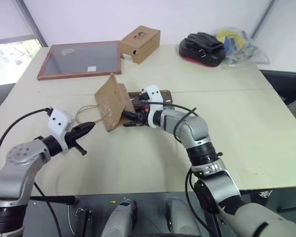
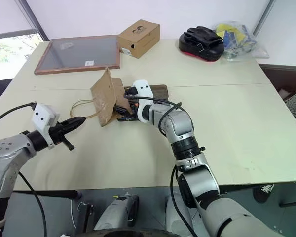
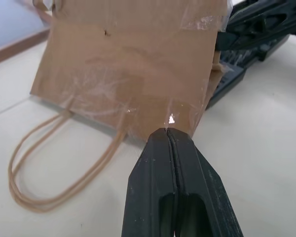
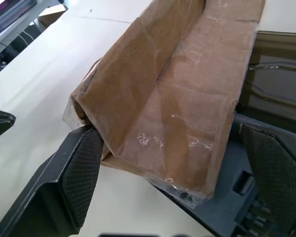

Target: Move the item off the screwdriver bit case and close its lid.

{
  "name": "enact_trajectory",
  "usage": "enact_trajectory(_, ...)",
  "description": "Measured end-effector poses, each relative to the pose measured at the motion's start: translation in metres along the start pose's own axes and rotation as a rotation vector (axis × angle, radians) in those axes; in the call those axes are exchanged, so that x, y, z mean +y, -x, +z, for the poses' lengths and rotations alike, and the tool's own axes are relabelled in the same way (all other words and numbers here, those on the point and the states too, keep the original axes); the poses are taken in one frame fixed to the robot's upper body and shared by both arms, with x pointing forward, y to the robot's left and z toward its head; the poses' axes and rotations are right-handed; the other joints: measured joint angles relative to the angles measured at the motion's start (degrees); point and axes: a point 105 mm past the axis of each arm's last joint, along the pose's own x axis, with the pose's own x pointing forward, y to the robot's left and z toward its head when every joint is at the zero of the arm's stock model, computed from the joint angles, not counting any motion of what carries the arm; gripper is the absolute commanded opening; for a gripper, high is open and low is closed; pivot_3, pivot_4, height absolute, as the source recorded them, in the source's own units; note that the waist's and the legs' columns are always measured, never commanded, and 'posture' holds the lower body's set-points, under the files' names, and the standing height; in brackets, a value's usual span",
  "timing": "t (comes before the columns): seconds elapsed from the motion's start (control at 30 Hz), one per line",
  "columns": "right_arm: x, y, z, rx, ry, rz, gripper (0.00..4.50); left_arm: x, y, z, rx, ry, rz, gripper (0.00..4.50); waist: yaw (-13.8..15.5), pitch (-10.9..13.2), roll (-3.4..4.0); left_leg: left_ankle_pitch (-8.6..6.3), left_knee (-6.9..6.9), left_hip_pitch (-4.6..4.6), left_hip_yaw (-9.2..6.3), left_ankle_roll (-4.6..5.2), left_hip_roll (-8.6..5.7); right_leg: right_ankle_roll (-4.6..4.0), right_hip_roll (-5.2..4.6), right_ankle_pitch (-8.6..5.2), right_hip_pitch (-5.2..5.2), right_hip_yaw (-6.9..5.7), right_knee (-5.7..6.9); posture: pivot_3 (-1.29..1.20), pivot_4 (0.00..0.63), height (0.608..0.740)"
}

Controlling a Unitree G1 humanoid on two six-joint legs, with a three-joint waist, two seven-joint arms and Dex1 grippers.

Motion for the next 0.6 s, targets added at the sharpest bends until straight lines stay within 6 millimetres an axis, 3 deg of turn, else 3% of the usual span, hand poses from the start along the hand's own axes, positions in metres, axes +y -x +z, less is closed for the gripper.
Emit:
enact_trajectory(0.23, 0.000, 0.004, -0.001, 0.014, 0.040, 0.028, 4.48, -0.001, -0.002, 0.000, -0.015, -0.003, 0.026, 0.00, -0.17, 0.00, 0.01, 0.00, -0.01, 0.00, 0.01, 0.00, 0.06, -0.02, 0.07, 0.01, -0.03, 0.00, 0.02, 0.00, 0.150, 0.740)
enact_trajectory(0.6, 0.016, -0.006, -0.008, 0.014, 0.057, 0.047, 4.48, -0.005, -0.008, 0.001, -0.028, -0.013, 0.014, 0.00, -0.12, 0.00, 0.01, 0.00, -0.01, 0.00, 0.01, 0.00, 0.06, -0.02, 0.07, 0.01, -0.03, 0.00, 0.02, 0.00, 0.150, 0.740)
